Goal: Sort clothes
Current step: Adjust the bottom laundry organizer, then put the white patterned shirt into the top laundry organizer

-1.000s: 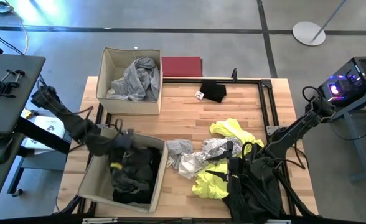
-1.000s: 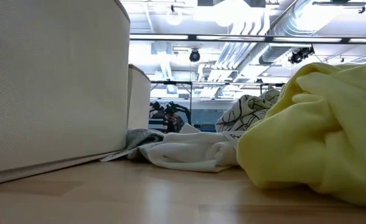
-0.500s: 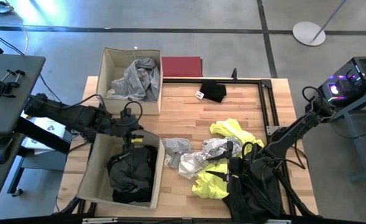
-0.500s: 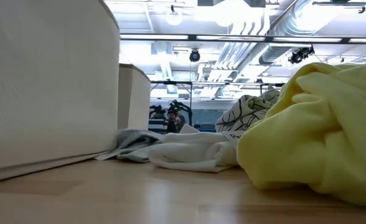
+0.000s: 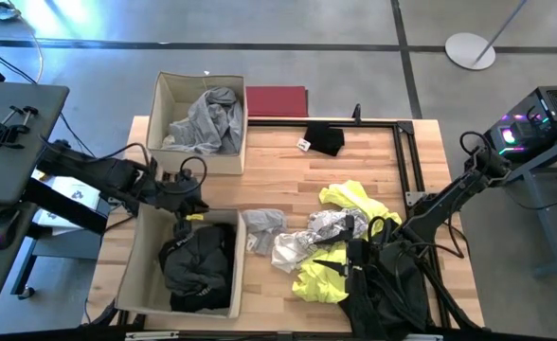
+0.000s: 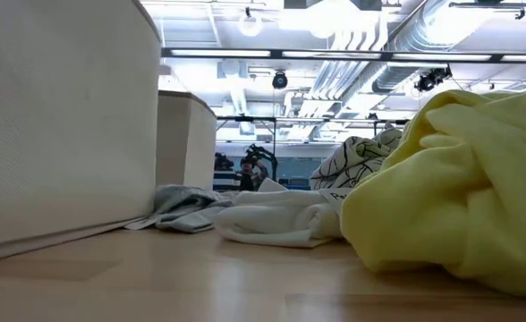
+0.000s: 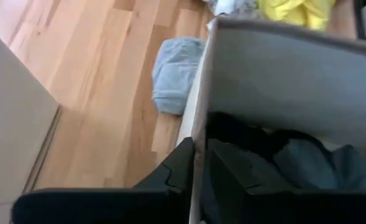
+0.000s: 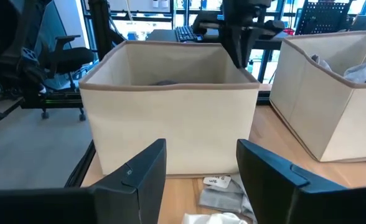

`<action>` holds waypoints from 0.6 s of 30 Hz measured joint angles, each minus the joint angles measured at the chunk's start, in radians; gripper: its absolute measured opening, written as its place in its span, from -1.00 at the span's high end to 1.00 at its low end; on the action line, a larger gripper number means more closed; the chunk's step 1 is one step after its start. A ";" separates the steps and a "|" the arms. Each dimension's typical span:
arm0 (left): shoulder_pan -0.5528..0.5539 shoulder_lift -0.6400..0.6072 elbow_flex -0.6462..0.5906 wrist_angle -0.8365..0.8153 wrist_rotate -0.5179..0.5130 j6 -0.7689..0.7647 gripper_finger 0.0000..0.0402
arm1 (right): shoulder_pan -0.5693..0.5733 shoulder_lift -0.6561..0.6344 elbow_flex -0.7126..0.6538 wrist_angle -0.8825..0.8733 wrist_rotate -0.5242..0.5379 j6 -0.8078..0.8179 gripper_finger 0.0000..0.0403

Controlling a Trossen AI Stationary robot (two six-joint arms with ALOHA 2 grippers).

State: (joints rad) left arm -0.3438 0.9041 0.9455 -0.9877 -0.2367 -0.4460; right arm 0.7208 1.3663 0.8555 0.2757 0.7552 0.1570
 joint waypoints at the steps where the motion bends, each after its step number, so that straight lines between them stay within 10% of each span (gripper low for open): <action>1: -0.006 -0.006 0.014 -0.003 0.001 -0.001 0.82 | 0.000 0.000 0.000 0.001 0.000 -0.001 0.09; 9: -0.040 -0.030 0.164 0.035 -0.080 0.049 0.84 | 0.000 0.000 0.000 0.006 0.000 -0.007 0.09; 18: -0.062 -0.014 0.120 0.450 -0.261 0.237 0.84 | -0.041 -0.040 0.038 -0.272 -0.094 0.109 0.09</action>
State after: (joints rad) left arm -0.4056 0.8902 1.0660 -0.5375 -0.4974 -0.2088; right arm 0.6799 1.3260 0.8937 0.0042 0.6610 0.2661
